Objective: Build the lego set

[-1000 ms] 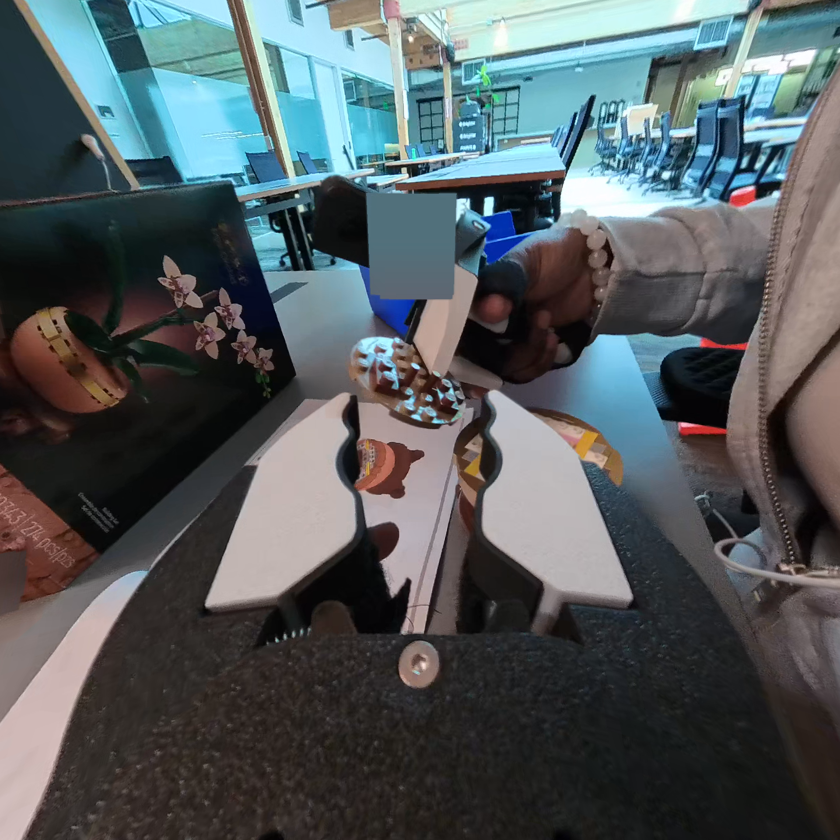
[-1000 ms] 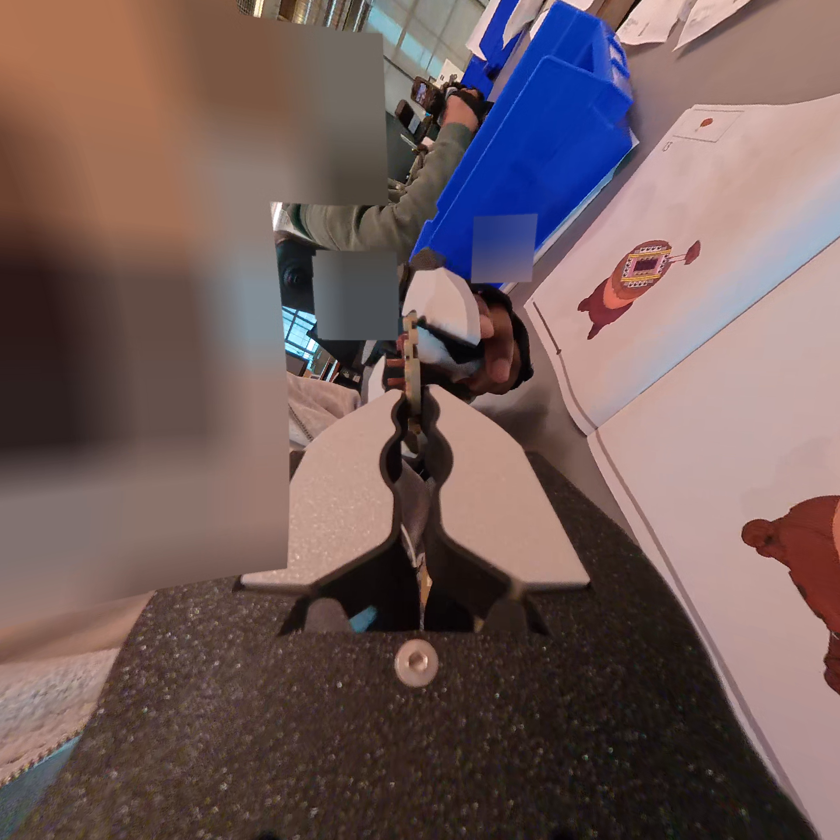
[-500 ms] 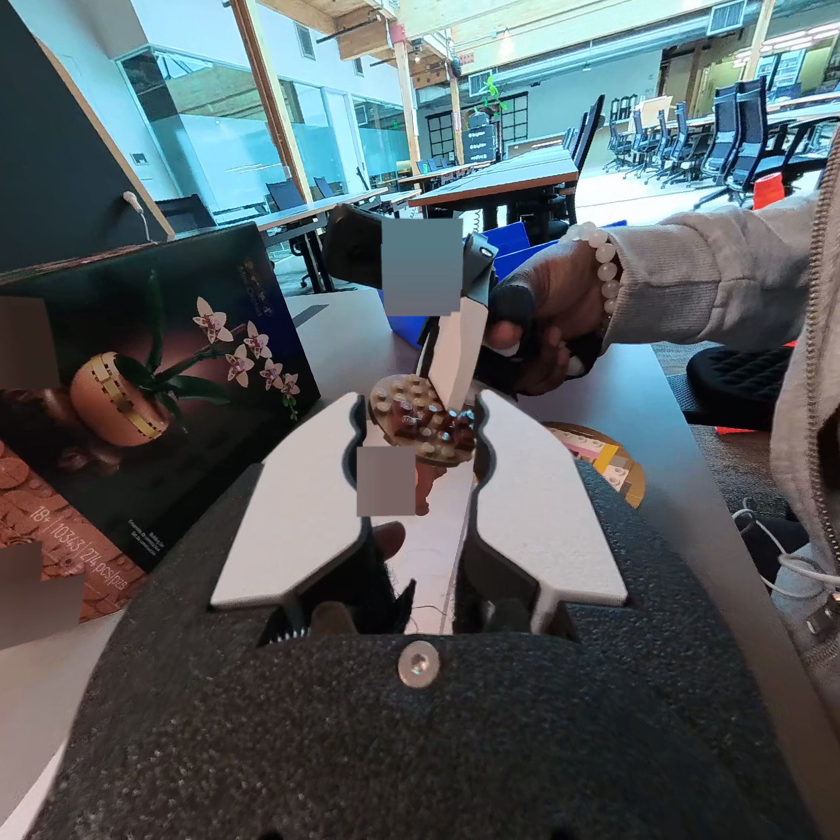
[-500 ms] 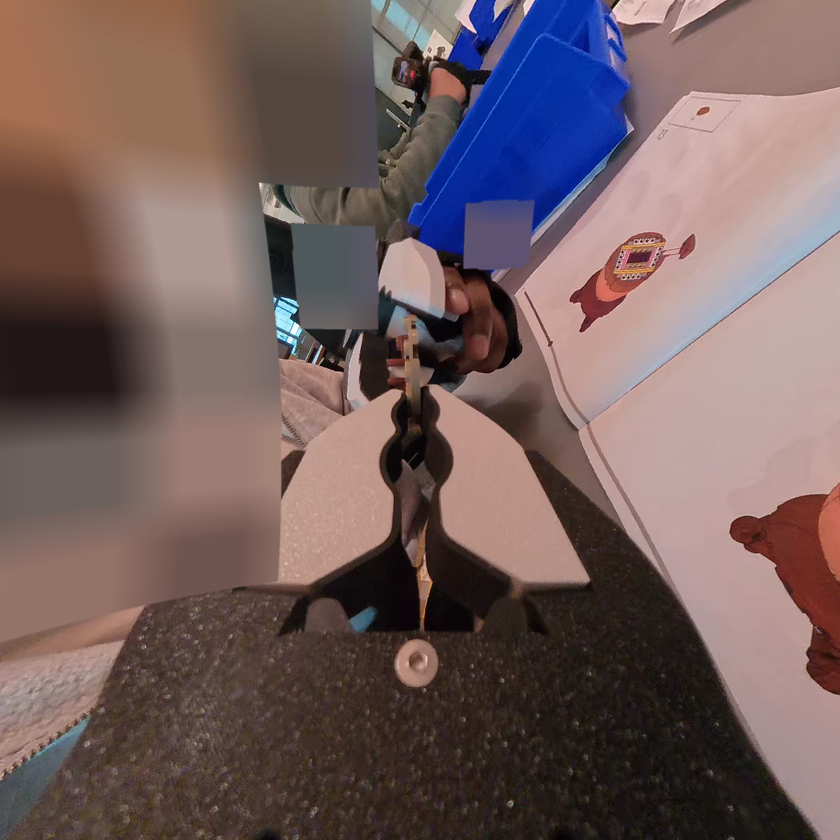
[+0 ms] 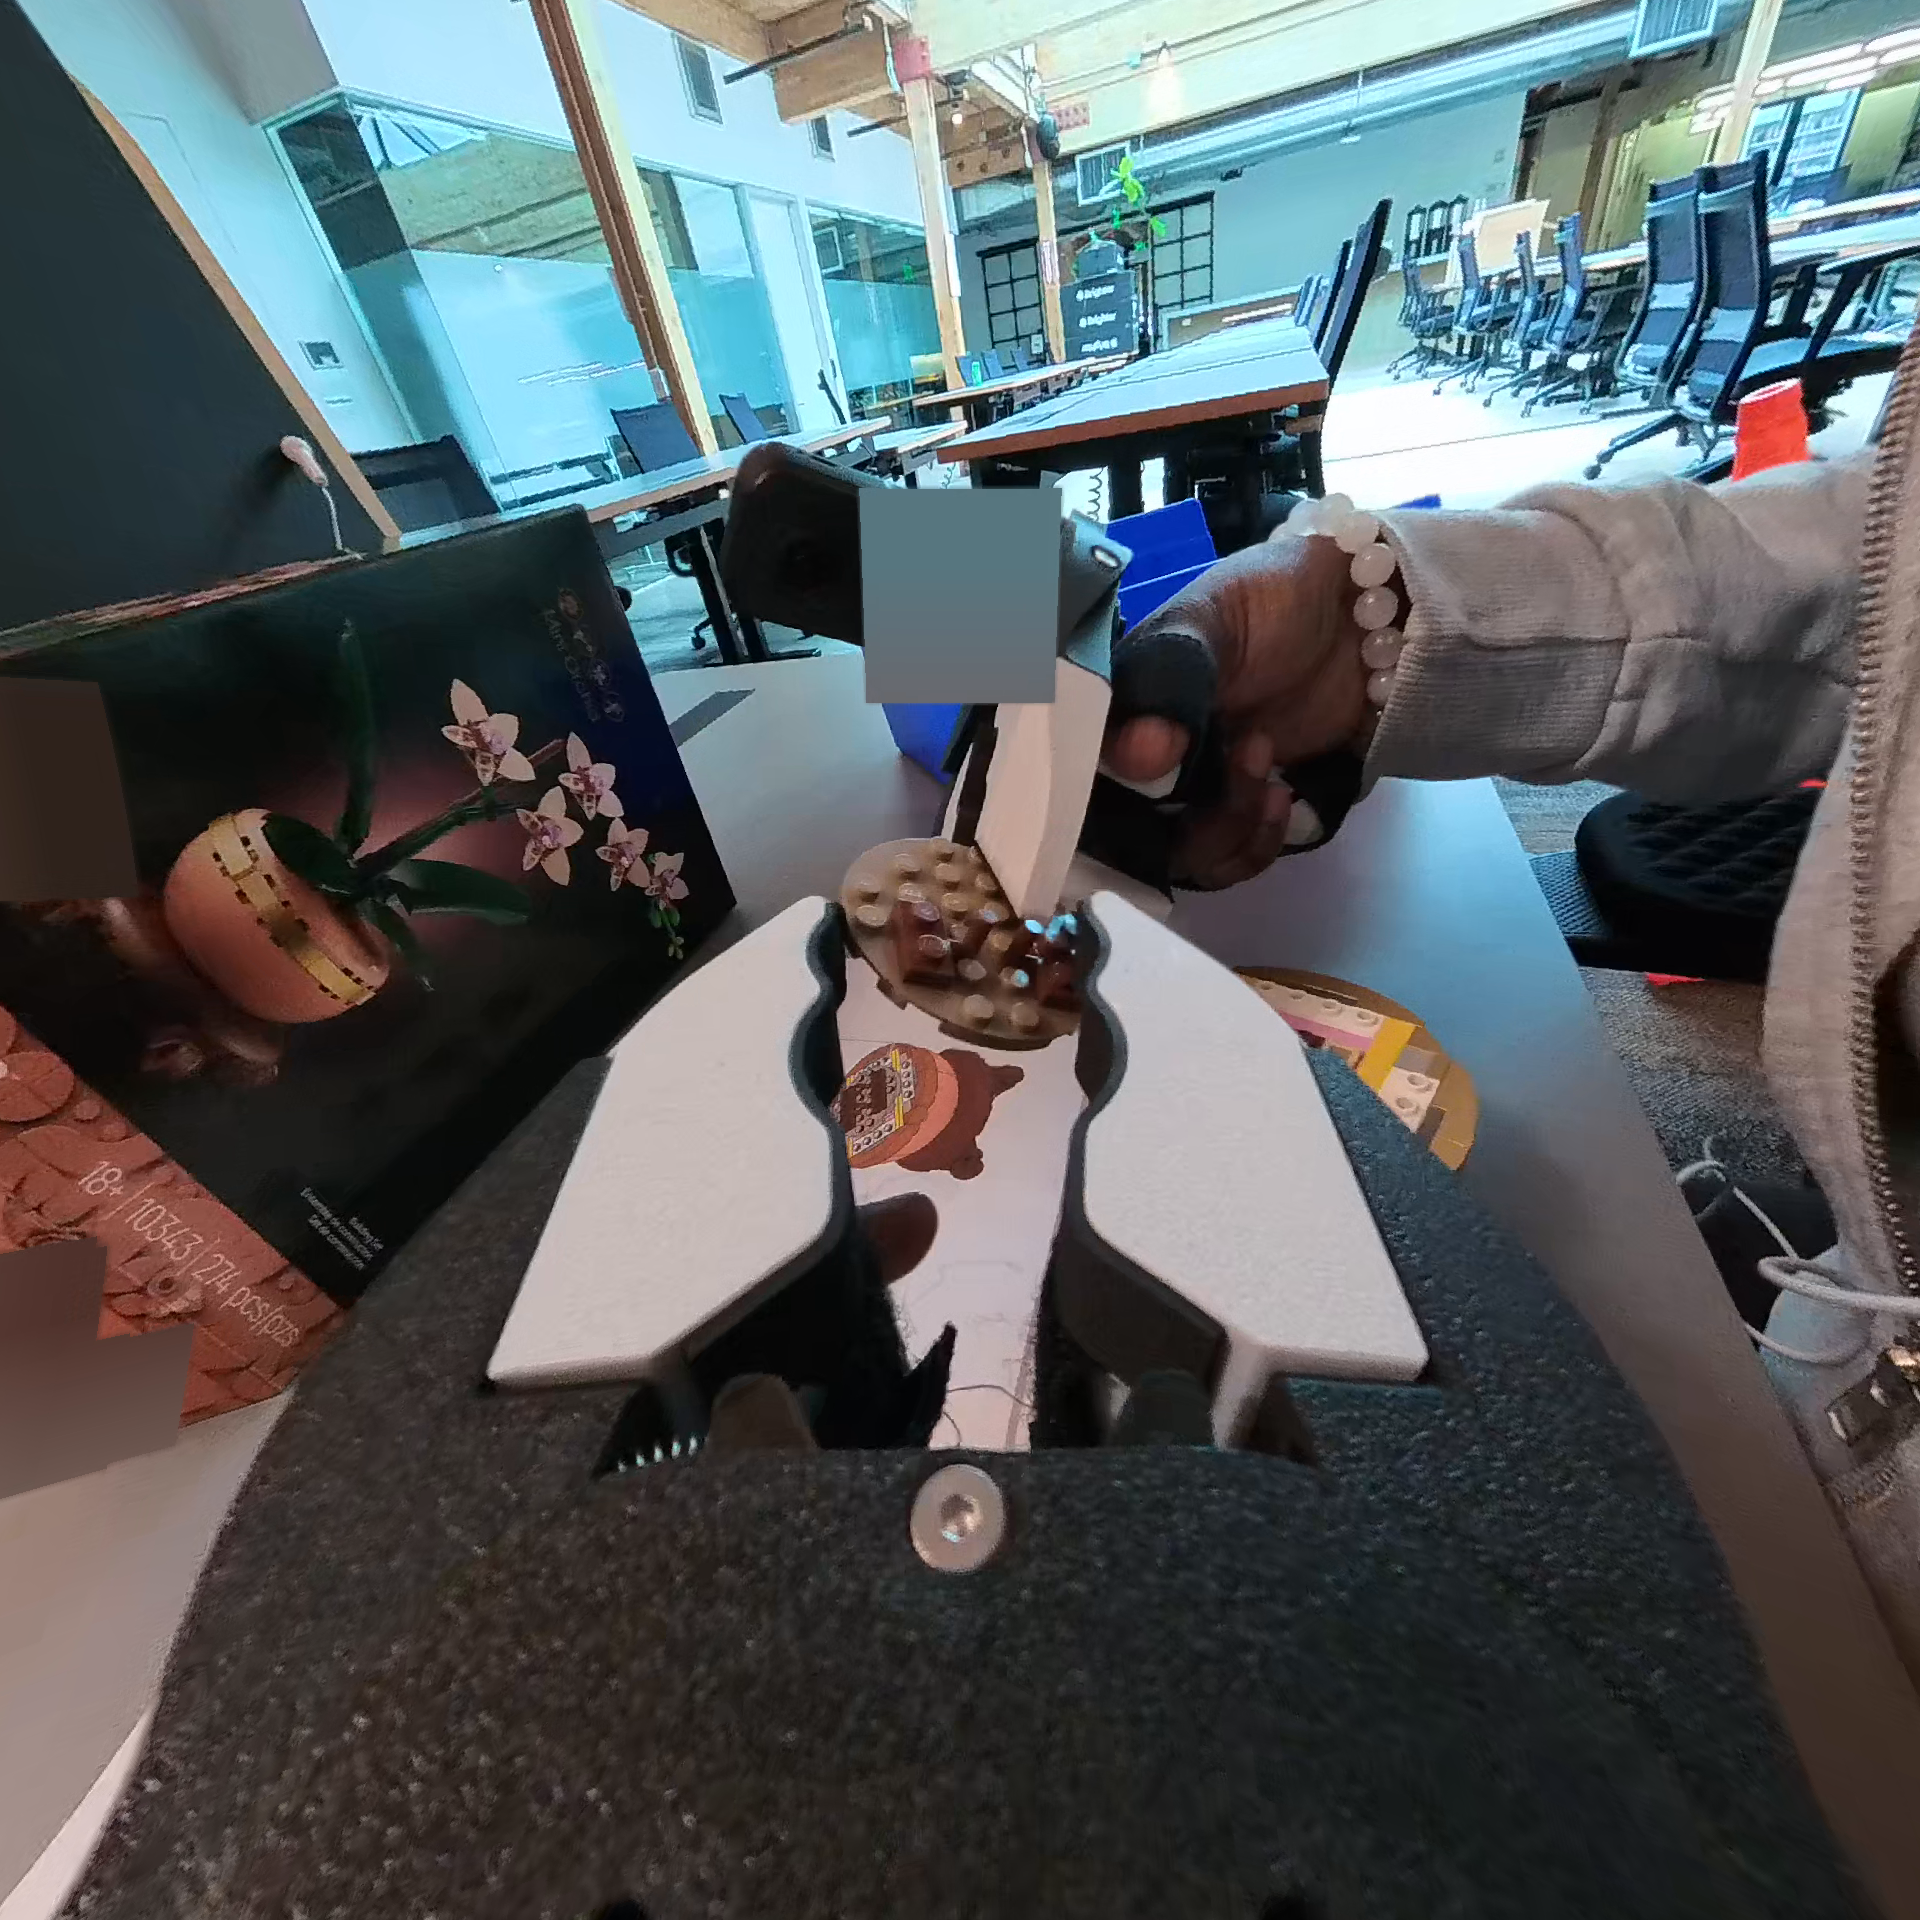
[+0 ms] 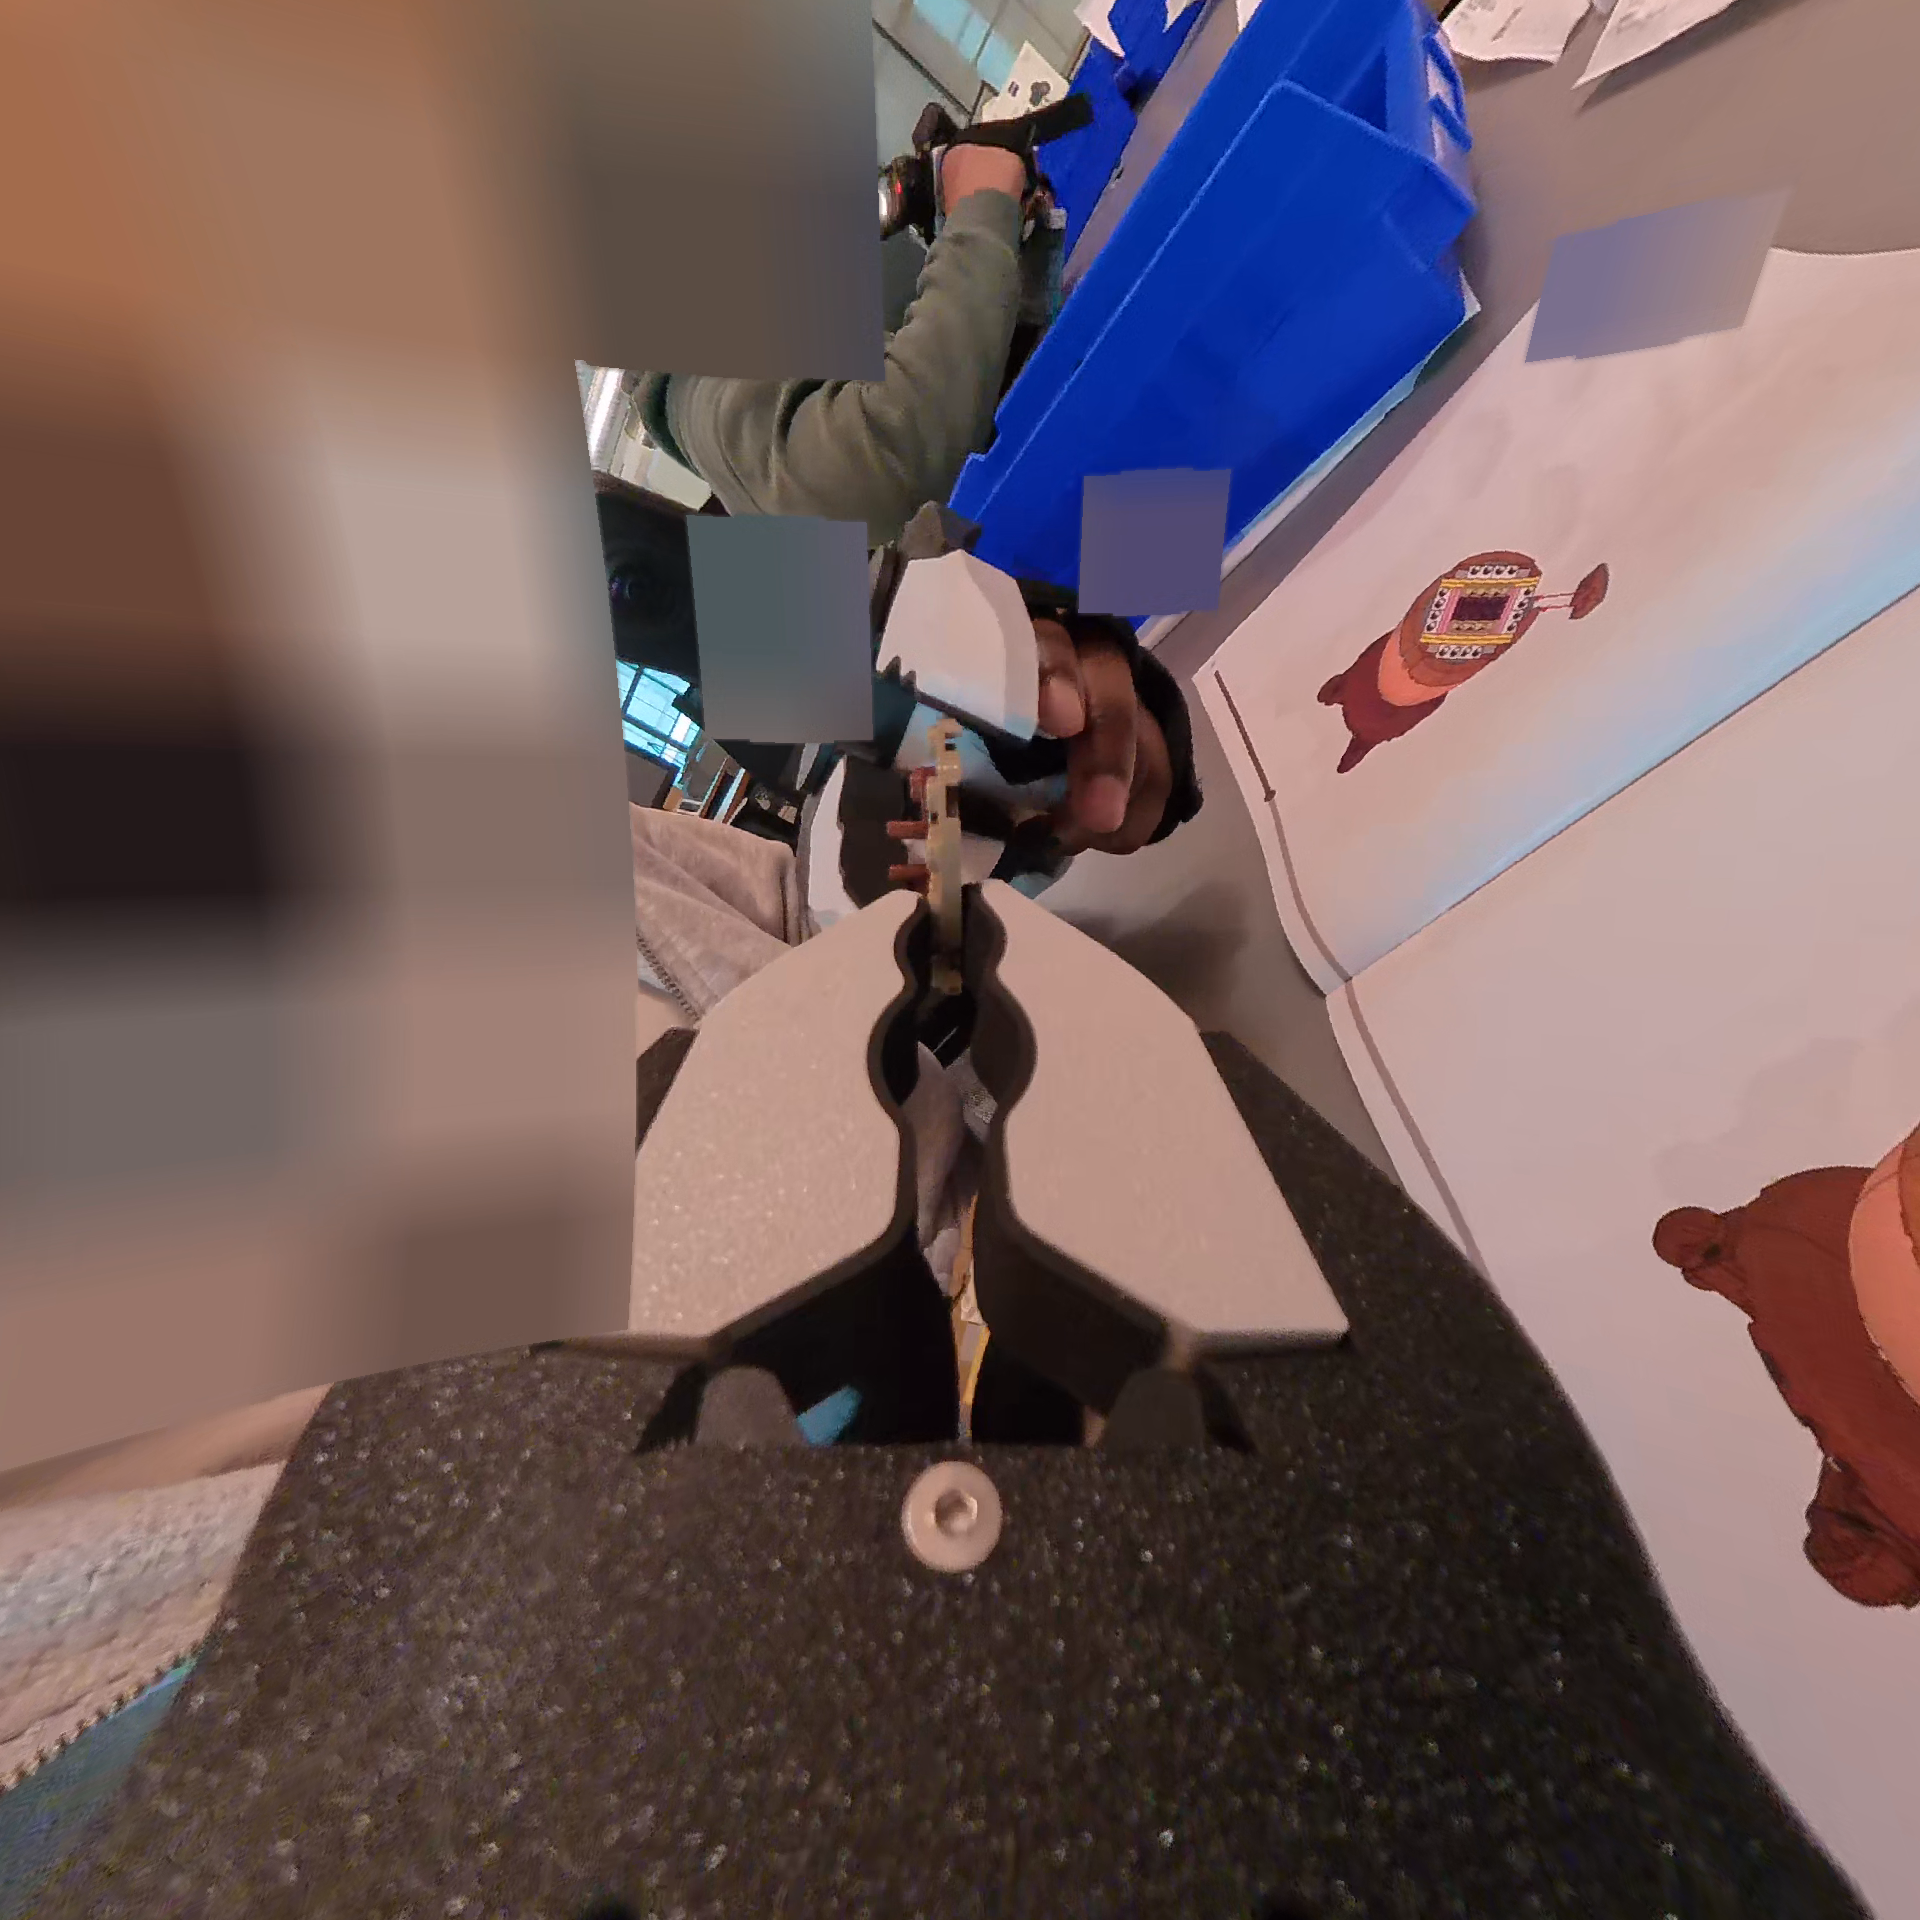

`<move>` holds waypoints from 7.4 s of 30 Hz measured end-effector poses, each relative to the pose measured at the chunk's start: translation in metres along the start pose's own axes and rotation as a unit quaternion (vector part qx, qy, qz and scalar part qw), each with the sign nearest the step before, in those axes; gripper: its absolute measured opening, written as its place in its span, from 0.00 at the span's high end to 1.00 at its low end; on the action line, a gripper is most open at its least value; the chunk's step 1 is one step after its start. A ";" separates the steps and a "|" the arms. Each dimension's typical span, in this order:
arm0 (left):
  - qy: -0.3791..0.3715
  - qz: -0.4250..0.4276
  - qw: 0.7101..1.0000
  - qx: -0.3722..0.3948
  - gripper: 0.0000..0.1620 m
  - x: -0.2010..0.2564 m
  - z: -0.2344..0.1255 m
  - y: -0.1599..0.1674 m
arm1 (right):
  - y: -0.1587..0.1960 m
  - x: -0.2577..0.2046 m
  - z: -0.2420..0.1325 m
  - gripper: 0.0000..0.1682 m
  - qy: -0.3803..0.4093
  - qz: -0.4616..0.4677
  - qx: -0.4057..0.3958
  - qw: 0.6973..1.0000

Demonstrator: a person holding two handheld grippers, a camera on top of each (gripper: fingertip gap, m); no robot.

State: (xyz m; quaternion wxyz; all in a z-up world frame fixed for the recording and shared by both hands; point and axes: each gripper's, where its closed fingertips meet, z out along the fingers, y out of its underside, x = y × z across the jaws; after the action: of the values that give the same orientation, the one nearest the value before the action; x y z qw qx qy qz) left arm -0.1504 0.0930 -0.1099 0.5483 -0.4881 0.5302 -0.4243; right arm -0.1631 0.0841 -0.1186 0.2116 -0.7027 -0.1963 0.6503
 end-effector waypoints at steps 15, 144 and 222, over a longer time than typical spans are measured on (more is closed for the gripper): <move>-0.101 -0.049 0.991 0.077 0.79 -0.030 -0.003 -0.026 | -0.042 -0.014 -0.001 0.91 -0.030 -0.038 0.110 0.993; -0.005 -0.676 0.729 0.109 0.96 -0.041 -0.051 0.067 | -0.020 0.125 -0.020 0.97 0.296 -0.399 -0.178 0.849; 0.046 -0.691 0.720 0.033 0.96 -0.020 -0.036 0.074 | 0.029 0.100 -0.034 0.99 0.218 -0.441 -0.230 0.840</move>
State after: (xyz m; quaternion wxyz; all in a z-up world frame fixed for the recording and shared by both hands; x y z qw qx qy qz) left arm -0.1916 0.1216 -0.1780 0.0935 -0.6804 0.0558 -0.7247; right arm -0.1215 0.1136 -0.2153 0.3455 -0.6938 -0.5785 0.2543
